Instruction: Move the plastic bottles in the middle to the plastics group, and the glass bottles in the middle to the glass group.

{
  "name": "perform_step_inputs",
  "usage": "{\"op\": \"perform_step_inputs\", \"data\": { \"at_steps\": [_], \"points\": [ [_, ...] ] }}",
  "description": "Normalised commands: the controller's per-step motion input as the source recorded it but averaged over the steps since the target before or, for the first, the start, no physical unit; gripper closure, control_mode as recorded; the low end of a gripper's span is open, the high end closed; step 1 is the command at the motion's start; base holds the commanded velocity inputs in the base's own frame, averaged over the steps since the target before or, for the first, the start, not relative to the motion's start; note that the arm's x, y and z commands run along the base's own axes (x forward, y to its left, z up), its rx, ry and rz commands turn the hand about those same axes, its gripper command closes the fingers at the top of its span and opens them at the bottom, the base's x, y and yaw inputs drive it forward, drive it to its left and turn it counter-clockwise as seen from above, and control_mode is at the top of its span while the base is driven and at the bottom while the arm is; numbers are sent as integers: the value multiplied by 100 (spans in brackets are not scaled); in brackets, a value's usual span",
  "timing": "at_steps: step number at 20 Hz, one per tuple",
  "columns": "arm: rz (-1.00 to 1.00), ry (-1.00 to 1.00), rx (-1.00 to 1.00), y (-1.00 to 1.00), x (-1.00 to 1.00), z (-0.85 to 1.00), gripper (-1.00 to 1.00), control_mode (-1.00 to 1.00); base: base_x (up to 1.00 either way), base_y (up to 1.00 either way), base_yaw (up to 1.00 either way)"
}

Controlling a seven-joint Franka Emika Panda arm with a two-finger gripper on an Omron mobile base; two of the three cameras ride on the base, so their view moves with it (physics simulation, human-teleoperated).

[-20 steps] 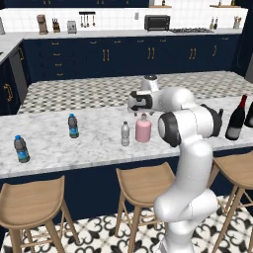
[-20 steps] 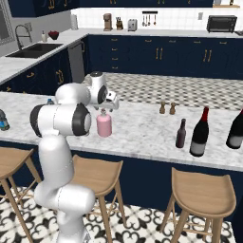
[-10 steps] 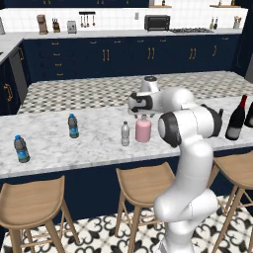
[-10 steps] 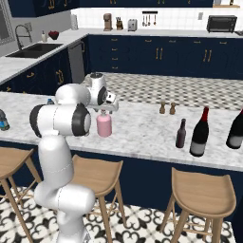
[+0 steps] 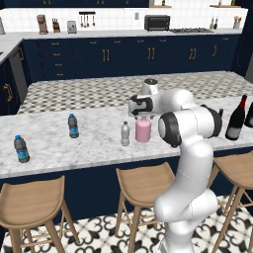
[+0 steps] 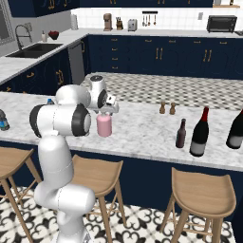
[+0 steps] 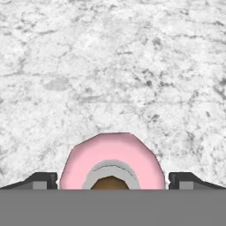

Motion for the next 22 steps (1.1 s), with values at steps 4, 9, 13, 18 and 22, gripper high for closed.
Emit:
{"op": "perform_step_inputs", "data": {
  "at_steps": [4,9,13,18,22],
  "points": [
    [0,-4,0,0,21,-15,-100,-100,0,0,0],
    [0,0,0,2,-3,-11,100,-100,0,0,0],
    [0,0,0,0,-15,-9,100,-100,0,0,0],
    [0,-3,0,-21,-13,1,100,-100,0,0,0],
    [0,-7,0,-65,-24,33,100,-100,0,0,0]
  ]
}}
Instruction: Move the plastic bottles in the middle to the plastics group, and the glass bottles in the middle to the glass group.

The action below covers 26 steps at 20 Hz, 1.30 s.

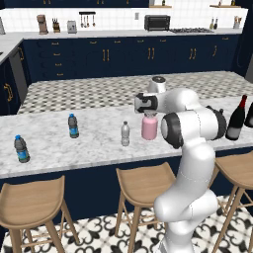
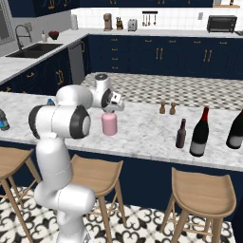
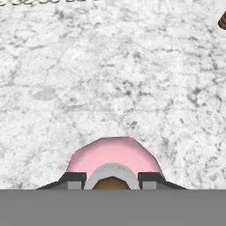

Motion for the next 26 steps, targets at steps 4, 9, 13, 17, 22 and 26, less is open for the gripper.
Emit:
{"op": "perform_step_inputs", "data": {
  "at_steps": [4,9,13,17,22,26],
  "points": [
    [-1,-8,0,-85,-26,40,100,-100,0,0,0],
    [-7,-1,0,-91,-14,22,100,-100,0,0,0],
    [-23,0,-1,-95,-4,2,100,-100,0,0,0],
    [-38,0,-3,-91,0,0,100,-100,0,0,0],
    [-40,-1,-6,-69,5,0,100,-100,0,0,0],
    [-32,-1,-1,-50,16,0,100,-100,0,0,0]
  ]
}}
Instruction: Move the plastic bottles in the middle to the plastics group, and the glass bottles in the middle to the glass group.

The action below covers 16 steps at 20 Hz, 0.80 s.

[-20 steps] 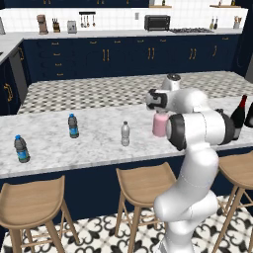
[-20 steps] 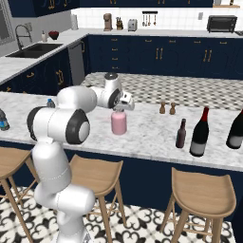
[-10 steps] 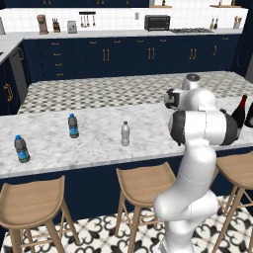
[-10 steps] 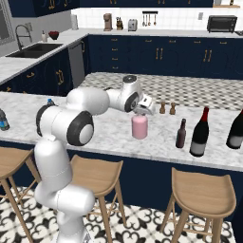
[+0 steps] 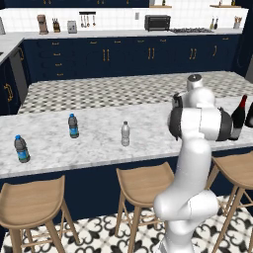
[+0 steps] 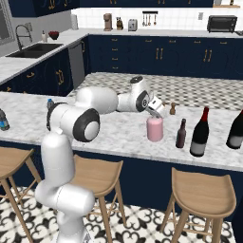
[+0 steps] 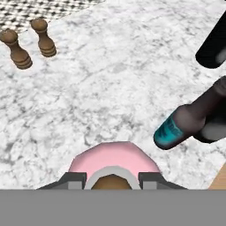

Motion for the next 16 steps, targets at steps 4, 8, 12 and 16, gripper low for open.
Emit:
{"op": "perform_step_inputs", "data": {
  "at_steps": [4,8,12,16],
  "points": [
    [-25,-4,0,-45,24,-1,100,-100,0,0,0],
    [-21,-2,0,-41,25,-2,100,-100,0,0,0],
    [-19,-6,0,-34,11,-6,100,-100,0,0,0],
    [-15,-8,0,-33,28,-5,100,-100,0,0,0]
  ]
}}
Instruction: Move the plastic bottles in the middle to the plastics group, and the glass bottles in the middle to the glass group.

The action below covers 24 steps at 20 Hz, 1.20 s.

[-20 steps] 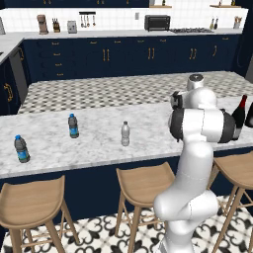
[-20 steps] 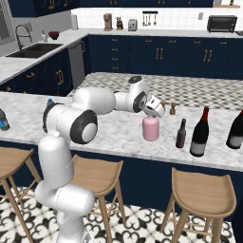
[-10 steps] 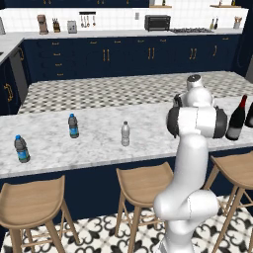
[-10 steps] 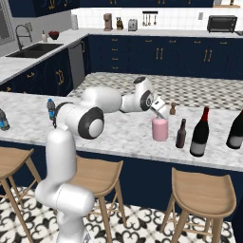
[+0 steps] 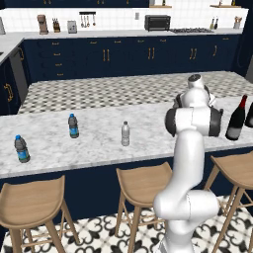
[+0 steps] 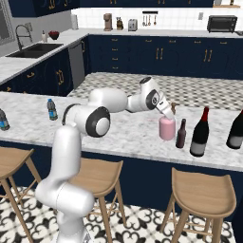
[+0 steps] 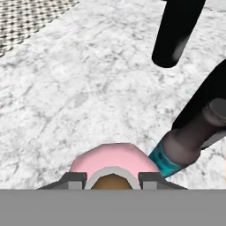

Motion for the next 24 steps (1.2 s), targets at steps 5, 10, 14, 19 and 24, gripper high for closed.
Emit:
{"op": "perform_step_inputs", "data": {
  "at_steps": [5,10,14,19,24],
  "points": [
    [-8,-3,0,-15,14,-20,100,-100,0,0,0],
    [-4,7,0,-4,3,-41,-100,-100,0,0,0],
    [0,9,0,-1,0,-26,-100,-100,0,0,0],
    [0,1,2,9,-5,-2,-100,-100,0,0,0],
    [10,0,0,15,-32,35,-100,-100,0,0,0]
  ]
}}
